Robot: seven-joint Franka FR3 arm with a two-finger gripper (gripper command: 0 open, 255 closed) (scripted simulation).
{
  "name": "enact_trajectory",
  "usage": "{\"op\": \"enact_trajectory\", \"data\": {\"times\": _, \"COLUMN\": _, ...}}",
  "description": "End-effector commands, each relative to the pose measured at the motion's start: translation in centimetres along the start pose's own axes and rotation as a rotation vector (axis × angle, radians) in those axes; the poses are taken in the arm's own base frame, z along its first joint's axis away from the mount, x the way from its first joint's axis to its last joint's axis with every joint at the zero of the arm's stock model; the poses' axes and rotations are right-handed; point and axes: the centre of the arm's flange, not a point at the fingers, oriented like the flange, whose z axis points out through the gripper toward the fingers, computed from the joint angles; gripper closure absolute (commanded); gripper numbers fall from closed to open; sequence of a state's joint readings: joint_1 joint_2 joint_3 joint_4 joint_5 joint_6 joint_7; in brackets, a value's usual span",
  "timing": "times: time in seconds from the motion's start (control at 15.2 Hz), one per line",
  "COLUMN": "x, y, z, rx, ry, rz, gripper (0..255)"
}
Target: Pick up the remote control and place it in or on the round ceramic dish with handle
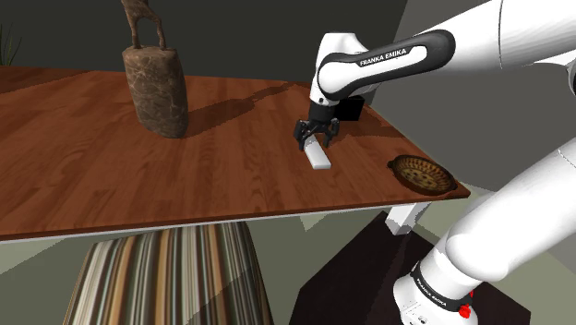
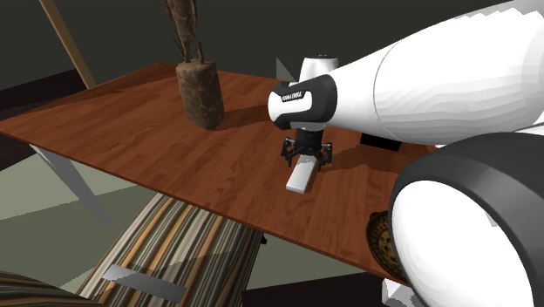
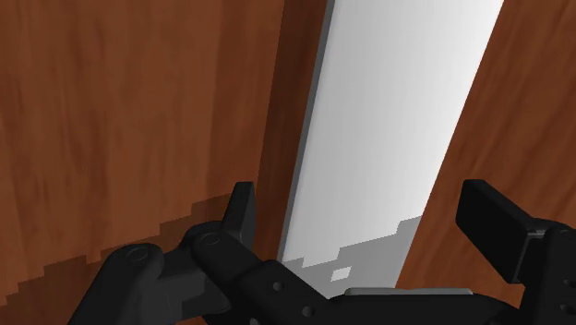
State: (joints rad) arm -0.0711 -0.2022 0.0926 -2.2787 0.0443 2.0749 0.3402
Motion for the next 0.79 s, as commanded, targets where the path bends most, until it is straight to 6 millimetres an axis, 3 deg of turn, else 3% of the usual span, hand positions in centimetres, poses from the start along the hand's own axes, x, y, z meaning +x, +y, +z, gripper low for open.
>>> {"op": "enact_trajectory", "data": {"times": 0.0, "x": 0.00, "y": 0.00, "z": 0.00, "rx": 0.000, "ry": 0.000, "rz": 0.000, "gripper": 0}}
{"op": "enact_trajectory", "data": {"times": 0.07, "x": 0.00, "y": 0.00, "z": 0.00, "rx": 0.000, "ry": 0.000, "rz": 0.000, "gripper": 255}}
{"op": "enact_trajectory", "data": {"times": 0.73, "x": -0.01, "y": -0.01, "z": -0.53, "rx": 0.000, "ry": 0.000, "rz": 0.000, "gripper": 255}}
